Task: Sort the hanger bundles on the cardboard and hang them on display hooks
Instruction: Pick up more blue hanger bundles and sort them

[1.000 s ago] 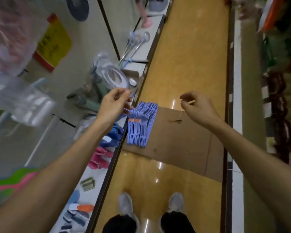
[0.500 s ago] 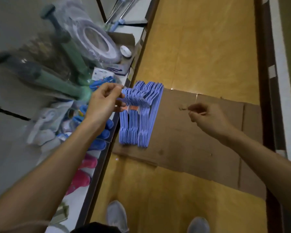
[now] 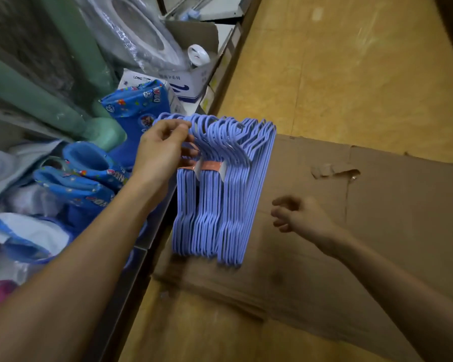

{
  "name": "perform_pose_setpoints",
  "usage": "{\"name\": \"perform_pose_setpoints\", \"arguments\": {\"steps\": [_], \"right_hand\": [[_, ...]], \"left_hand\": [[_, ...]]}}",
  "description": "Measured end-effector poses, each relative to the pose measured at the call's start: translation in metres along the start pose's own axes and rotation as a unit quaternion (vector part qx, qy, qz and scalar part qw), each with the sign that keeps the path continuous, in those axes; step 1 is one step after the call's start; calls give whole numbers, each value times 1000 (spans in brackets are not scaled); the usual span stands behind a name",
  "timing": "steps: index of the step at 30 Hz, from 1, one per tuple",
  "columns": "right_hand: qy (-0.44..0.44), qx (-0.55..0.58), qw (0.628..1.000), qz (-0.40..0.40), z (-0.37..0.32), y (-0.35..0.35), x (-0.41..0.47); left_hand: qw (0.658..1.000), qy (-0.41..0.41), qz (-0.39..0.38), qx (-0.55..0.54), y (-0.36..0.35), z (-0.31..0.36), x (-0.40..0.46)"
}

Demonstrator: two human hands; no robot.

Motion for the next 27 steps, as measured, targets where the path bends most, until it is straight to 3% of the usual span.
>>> {"name": "perform_pose_setpoints", "arguments": {"steps": [5,10,18,27], "right_hand": [[-11,56,998,-41,29,-40,54],[-3,199,979,-41,29,-76,90],[-10,361,931,-53,22,-111,106],[-39,404,911,-69,21,-121,112]], "left_hand": [[997,-55,-13,61,3,-19,26],[985,-96,-23,143,16,-25,48],[985,-56,-58,152,20,-39,59],[992,-16,-77,95,33,-37,64]]}}
Point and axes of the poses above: each hand's wrist, its own x-axis towards the middle knuckle, its own y-axis out of the back of the hand, z = x × y, the point moved 1 cm from there along x, towards the middle knuckle, and after that the axes turned 10 degrees about -z, right-handed, at the moved point
